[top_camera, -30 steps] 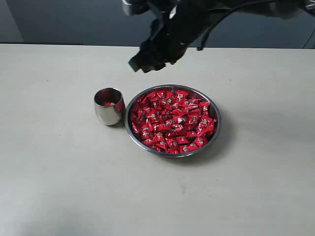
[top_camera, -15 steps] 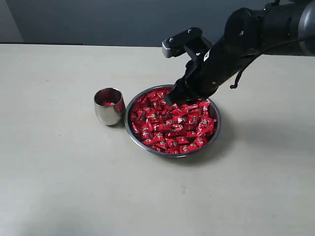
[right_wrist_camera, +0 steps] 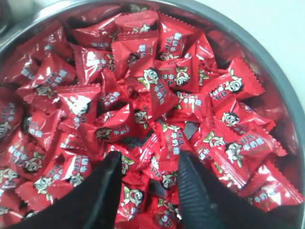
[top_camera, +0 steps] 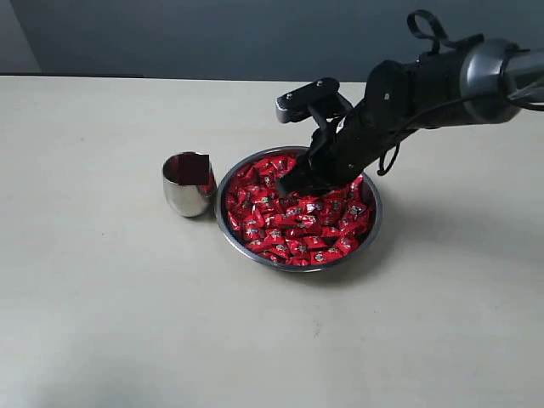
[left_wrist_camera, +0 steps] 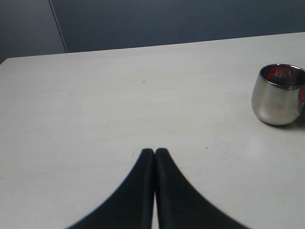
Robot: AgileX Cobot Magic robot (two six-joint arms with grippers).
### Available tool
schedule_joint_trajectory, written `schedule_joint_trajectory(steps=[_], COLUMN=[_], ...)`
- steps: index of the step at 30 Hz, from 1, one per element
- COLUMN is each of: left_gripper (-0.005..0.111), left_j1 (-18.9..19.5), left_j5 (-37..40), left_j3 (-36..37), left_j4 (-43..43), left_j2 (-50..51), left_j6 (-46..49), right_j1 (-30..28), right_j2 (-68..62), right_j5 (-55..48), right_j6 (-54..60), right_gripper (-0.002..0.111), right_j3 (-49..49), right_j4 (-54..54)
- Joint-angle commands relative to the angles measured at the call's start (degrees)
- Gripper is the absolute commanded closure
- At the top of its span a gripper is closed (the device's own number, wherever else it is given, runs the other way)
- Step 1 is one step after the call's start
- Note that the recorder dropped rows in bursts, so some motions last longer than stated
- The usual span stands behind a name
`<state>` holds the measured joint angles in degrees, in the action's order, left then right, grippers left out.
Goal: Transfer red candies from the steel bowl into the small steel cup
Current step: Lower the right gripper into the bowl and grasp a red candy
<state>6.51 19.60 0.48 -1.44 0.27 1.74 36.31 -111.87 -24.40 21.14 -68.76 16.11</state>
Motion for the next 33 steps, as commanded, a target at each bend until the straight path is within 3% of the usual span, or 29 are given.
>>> schedule_joint_trajectory(steps=[1,14,16,19,20,33], left_gripper=[0.106,0.106,0.106,0.106,0.106,0.106], left_j1=[-0.3,-0.3,-0.3,-0.3,-0.3,-0.3], left_j5=[-0.3,-0.3,-0.3,-0.3,-0.3,-0.3], left_j3=[-0.5,-0.5,-0.5,-0.5,-0.5,-0.5], left_j4=[-0.1,-0.1,-0.1,-0.1,-0.1,-0.1], left_j2=[-0.3,-0.3,-0.3,-0.3,-0.3,-0.3], left_j6=[-0.1,-0.1,-0.1,-0.1,-0.1,-0.1], right_j1=[-0.3,-0.3,-0.3,-0.3,-0.3,-0.3], right_j2=[-1.8,-6.9,-7.0,-7.0,-6.7,1.1], right_j5=[1.1,0.9,1.0,1.8,2.1,-3.7], right_j6=[-0.5,-3.3,-3.3,-3.3,-3.3,-3.3], right_gripper=[0.070,0.070,0.074,0.105,0.108,0.108], right_j3=[-1.7,-3.6,-3.6,-3.6,-3.6,-3.6], right_j4=[0.1,-6.7,-6.7,-6.7,-6.7,-7.0])
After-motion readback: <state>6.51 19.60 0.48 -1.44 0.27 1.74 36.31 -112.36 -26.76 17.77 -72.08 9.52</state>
